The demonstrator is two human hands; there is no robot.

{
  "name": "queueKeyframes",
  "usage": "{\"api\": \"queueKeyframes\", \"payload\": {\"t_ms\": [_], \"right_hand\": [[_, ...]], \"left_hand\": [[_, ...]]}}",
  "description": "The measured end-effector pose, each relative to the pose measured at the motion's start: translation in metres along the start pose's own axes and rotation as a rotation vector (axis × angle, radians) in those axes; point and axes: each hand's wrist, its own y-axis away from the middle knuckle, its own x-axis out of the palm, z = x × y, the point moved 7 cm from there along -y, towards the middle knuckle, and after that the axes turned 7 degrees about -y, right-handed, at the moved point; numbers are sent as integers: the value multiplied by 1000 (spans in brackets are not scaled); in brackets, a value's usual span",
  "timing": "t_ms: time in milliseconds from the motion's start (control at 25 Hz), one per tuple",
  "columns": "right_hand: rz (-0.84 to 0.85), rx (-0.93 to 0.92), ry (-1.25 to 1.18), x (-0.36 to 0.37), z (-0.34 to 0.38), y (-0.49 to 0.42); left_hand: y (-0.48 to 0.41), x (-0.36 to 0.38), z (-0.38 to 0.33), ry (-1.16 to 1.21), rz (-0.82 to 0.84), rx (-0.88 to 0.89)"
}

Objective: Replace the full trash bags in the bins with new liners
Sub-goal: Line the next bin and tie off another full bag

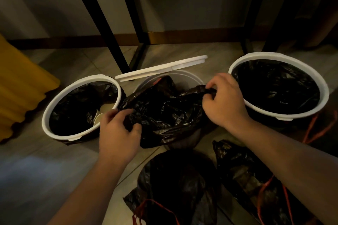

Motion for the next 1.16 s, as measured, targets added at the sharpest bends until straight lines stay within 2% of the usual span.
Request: {"api": "queueKeyframes", "payload": {"t_ms": [40,120,200,280,360,520,720,920,1080,1160], "right_hand": [[27,-105,74,3,12,-8],[198,-148,266,21,21,-24],[354,-124,443,41,22,-34],[414,-107,509,54,19,-38],[391,-114,495,58,14,-43],[192,-92,325,47,-7,-52],[148,134,76,40,-35,-51],[172,241,103,27,-40,-55],[261,136,254,37,-23,-75],[276,160,260,40,-23,-88]], "left_hand": [[-2,-4,-10,-47,-57,54],[-8,-8,-31,-133,-113,143],[-17,-2,-46,-207,-87,188],[-28,12,-46,-223,0,160],[-38,23,-37,-183,95,61],[-47,35,-23,-74,174,-26],[-41,36,-10,-19,244,-69],[-37,34,-9,-10,314,-43],[-61,43,-22,-58,360,-73],[-67,46,-26,-148,395,-81]]}}
